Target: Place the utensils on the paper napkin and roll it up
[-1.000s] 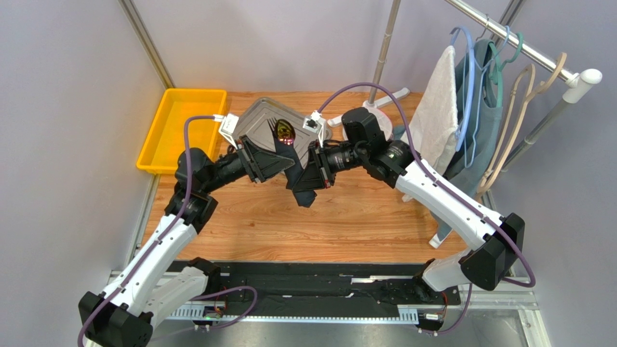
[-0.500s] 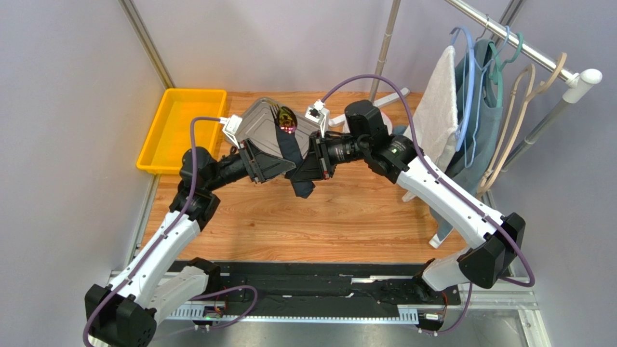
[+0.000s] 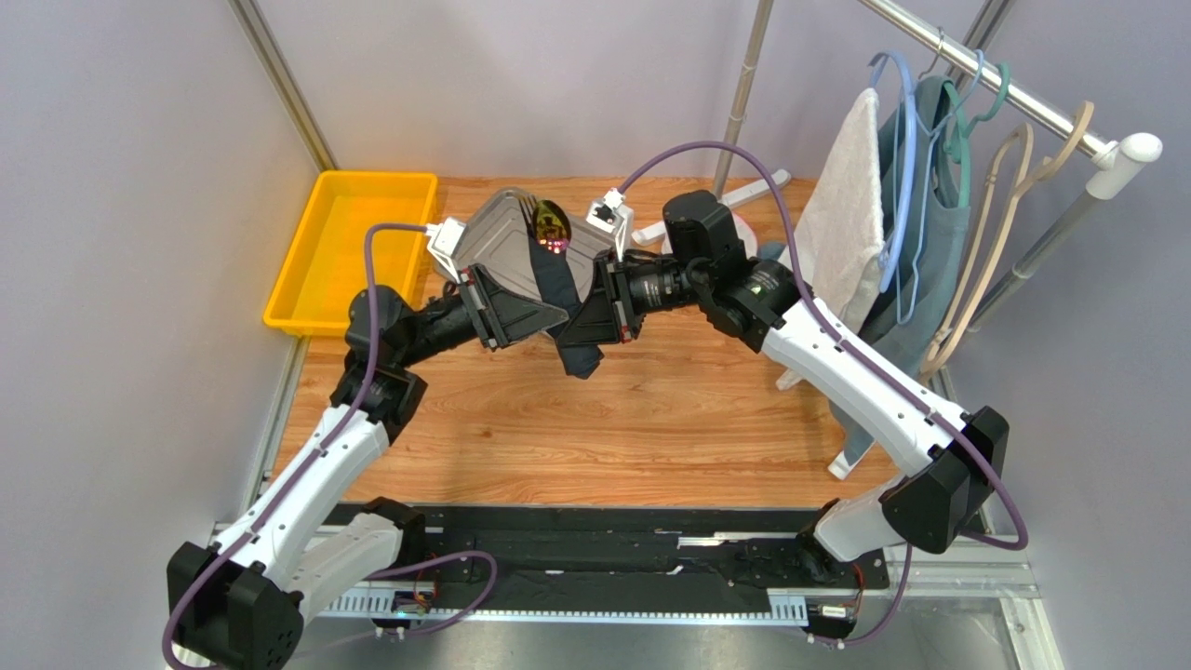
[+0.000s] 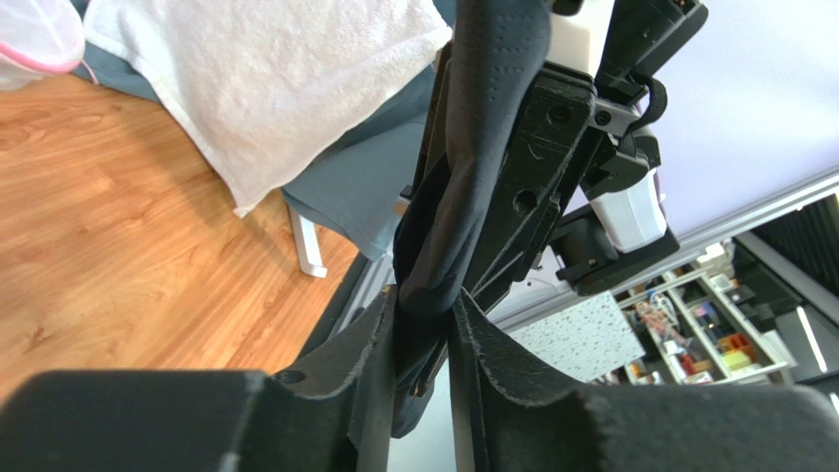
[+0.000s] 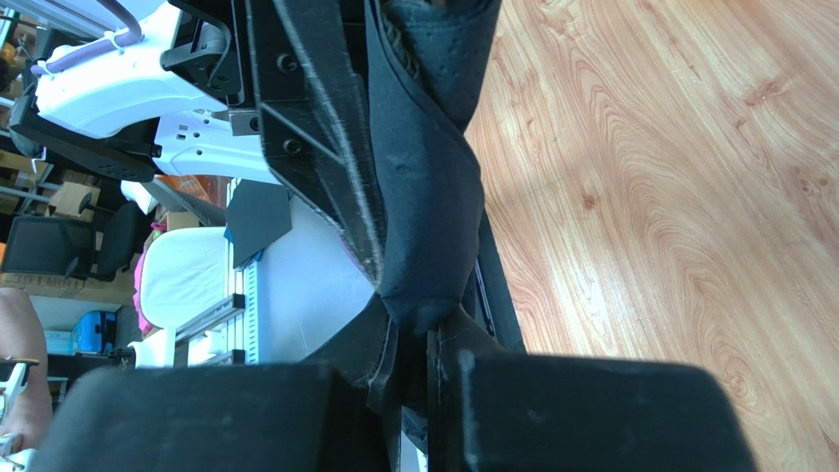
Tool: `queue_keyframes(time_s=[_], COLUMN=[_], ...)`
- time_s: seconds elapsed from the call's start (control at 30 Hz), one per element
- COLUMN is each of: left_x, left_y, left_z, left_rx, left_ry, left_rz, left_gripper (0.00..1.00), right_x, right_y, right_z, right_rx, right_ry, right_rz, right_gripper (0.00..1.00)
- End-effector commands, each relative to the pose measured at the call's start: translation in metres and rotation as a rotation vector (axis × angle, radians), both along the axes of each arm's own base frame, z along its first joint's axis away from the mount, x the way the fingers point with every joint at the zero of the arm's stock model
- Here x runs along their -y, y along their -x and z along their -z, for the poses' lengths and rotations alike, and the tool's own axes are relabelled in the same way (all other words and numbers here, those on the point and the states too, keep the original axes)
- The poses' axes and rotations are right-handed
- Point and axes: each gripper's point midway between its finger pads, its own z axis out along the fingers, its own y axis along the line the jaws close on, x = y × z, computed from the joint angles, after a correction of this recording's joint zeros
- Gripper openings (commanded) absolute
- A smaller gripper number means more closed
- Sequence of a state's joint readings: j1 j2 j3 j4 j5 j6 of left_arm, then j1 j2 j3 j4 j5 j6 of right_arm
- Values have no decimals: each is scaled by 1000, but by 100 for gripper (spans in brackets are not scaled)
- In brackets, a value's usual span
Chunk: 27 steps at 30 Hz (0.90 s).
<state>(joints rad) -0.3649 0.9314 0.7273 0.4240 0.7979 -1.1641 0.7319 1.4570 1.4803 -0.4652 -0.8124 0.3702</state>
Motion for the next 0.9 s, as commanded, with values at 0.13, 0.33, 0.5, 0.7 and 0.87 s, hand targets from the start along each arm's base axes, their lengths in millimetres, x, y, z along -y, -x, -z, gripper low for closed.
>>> queue_keyframes(time_s=[0.13,0.33,0.5,0.7,0.87], left_x=[0,-2,-8,-8,-8], left_y=[-2,-3,-5,-3,-3], left_z=[-9,-7,-23,-31,-29], left_rx=[21,74,147,188,187], left_ry=[21,7,31,43,44], left_rz=[-11,-6,-24,-16,-16], left_gripper=[6,0,0,0,0], right_x=[-3,-3,4,10,12], right_y=[6,10,16,25,28], right_z=[-28,-25,-8,14,17], right_rx=[112,109,89,58,50], right_ry=[-63,-57,-19,12,8], right_rz=[-38,-60,-66,-77,-87], right_gripper=[0,4,32,40,19])
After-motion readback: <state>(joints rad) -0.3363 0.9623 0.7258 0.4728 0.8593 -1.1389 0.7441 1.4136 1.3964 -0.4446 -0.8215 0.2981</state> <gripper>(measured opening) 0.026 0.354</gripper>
